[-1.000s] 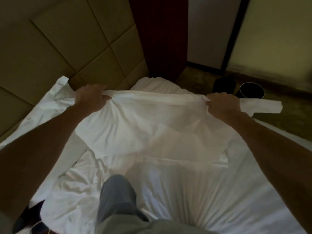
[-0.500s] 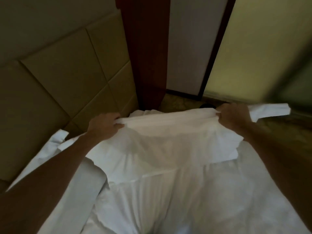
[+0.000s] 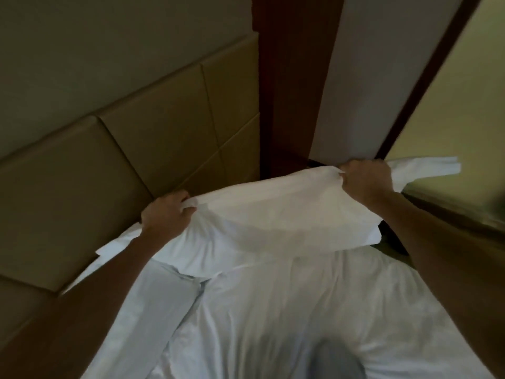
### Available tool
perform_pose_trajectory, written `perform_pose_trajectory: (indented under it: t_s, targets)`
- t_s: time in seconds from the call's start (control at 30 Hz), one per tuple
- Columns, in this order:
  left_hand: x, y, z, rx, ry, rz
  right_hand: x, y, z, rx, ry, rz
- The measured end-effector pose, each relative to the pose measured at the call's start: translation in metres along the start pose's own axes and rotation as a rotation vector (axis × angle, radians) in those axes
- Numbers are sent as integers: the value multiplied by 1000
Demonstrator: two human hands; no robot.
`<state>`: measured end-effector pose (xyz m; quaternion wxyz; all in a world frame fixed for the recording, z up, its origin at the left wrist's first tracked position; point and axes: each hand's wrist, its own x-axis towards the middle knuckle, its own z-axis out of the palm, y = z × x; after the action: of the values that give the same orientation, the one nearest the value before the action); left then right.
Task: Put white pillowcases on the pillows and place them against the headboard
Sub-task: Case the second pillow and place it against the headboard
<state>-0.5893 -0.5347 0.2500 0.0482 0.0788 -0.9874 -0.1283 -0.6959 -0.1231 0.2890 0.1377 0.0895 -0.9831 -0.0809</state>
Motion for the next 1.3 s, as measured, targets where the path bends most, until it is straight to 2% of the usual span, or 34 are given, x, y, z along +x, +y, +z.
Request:
perform_pose_trajectory:
  t_s: [0.13, 0.27, 0.43, 0.67, 0.9, 1.17, 1.23, 1.3]
  targets:
    - [1, -4, 8, 28, 41, -222, 80, -19, 26, 88, -27, -187]
    - [10, 0, 19, 78, 8, -439, 148, -35, 64, 160, -48, -370]
    - [20, 28, 30, 115, 49, -605, 196, -45, 106, 246, -10, -460]
    - [44, 56, 8, 174, 37, -654, 256, -43, 105, 338, 85, -512]
    - [72, 81, -27, 145, 19, -563, 288, -16, 85, 375, 119, -551]
    - [78, 37, 33, 278, -44, -732, 282, -79, 129, 244, -42, -580]
    - [75, 26, 42, 361, 4, -663, 282, -99, 140, 257, -53, -563]
    - [76, 9, 43, 558, 69, -447, 287, -118, 145, 288, -45, -544]
